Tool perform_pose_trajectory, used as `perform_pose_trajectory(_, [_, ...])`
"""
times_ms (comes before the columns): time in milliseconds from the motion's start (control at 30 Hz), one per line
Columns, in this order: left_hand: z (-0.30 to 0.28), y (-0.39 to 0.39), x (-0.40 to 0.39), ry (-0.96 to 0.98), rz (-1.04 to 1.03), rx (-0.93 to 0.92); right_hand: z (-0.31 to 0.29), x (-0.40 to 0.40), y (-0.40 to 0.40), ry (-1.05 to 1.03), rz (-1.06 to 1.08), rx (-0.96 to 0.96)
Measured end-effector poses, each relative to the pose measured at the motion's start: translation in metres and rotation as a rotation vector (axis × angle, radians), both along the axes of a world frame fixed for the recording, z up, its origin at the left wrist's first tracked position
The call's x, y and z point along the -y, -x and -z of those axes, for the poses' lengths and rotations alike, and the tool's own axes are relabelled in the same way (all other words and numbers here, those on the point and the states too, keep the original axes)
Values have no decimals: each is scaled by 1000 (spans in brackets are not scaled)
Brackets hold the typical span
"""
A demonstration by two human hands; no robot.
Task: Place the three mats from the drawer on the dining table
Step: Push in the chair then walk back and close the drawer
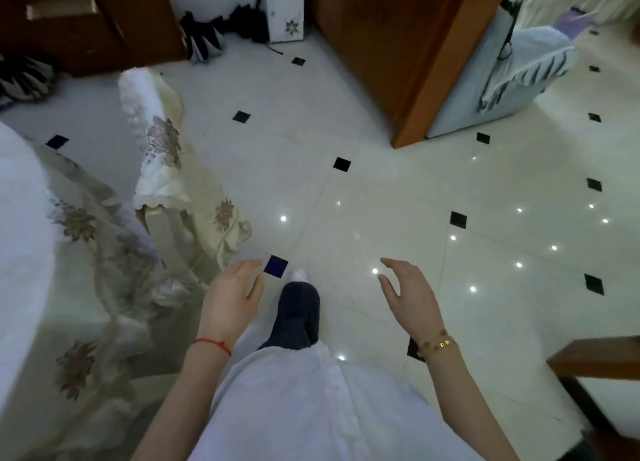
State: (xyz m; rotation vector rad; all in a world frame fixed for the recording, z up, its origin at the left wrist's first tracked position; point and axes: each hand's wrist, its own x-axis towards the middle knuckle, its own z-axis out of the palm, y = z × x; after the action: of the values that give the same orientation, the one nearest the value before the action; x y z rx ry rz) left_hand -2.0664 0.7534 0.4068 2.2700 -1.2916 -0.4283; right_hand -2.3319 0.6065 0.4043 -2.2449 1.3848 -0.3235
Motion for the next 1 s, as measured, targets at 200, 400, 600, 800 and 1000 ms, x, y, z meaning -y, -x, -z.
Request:
perform_pose_trajectory(200, [-17, -97, 128, 79, -107, 26, -7, 162, -113, 30, -108, 7])
perform_pose_trajectory(400, [-43, -211, 263, 111, -125, 122, -32, 305, -226, 91, -149, 58])
perform_pose_trajectory(600, [-26, -288, 359, 77, -202, 87, -11, 408, -314, 17, -230, 21])
perform_pose_trajectory(800, [-3, -377, 463, 53, -289, 88, 3, 546, -435, 11, -337, 31])
perform_pose_trajectory(1000, [-32, -489, 565, 91, -448, 118, -27, 686, -583, 101, -488, 40])
